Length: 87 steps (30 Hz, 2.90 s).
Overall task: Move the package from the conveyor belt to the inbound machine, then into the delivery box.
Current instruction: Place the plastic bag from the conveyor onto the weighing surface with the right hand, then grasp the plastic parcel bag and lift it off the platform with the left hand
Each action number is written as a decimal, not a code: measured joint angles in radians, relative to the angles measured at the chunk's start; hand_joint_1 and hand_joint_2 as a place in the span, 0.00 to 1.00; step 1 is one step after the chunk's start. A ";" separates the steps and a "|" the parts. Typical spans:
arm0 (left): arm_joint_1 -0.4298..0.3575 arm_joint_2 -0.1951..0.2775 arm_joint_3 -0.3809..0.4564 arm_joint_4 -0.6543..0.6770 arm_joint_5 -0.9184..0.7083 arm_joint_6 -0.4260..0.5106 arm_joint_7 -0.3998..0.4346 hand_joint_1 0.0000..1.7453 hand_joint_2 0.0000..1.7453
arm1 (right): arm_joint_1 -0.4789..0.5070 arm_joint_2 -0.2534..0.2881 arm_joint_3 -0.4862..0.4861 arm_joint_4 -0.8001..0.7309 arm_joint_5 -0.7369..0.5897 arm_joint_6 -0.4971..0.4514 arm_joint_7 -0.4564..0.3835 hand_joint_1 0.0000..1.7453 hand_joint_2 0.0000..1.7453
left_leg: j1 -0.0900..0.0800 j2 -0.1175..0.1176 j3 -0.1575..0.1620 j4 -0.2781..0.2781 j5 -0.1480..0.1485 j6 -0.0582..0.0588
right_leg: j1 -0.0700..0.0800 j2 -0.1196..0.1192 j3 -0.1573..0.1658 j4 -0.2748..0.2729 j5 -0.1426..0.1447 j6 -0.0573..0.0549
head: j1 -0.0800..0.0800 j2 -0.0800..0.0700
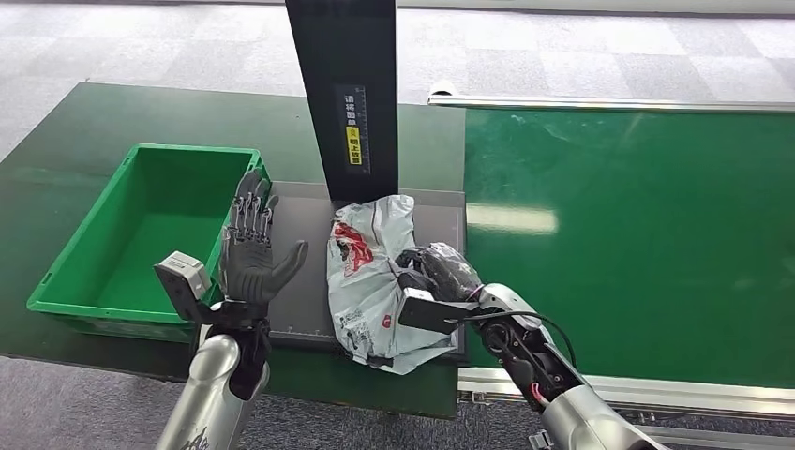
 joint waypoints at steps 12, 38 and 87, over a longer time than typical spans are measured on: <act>-0.068 -0.015 -0.041 0.086 0.021 -0.031 0.000 0.00 1.00 | 0.004 0.018 -0.069 0.028 -0.101 -0.057 -0.062 0.00 1.00 | 0.000 0.000 0.000 0.000 0.000 0.000 | 0.000 0.000 0.000 0.000 0.000 0.000 | 0.000 0.000; -0.100 0.012 -0.157 0.177 -0.262 -0.042 0.055 0.00 1.00 | 0.235 -0.097 -0.355 -0.536 -0.397 -0.110 -0.087 0.00 1.00 | 0.000 0.000 0.000 0.000 0.000 0.000 | 0.000 0.000 0.000 0.000 0.000 0.000 | 0.000 0.000; -0.297 0.004 -0.310 0.640 -0.815 -0.015 0.375 1.00 1.00 | 0.215 0.005 -0.528 -0.308 -0.928 0.367 0.222 0.00 1.00 | 0.000 -0.001 0.005 0.000 0.000 0.000 | 0.000 -0.001 0.007 0.000 0.000 0.000 | 0.000 0.000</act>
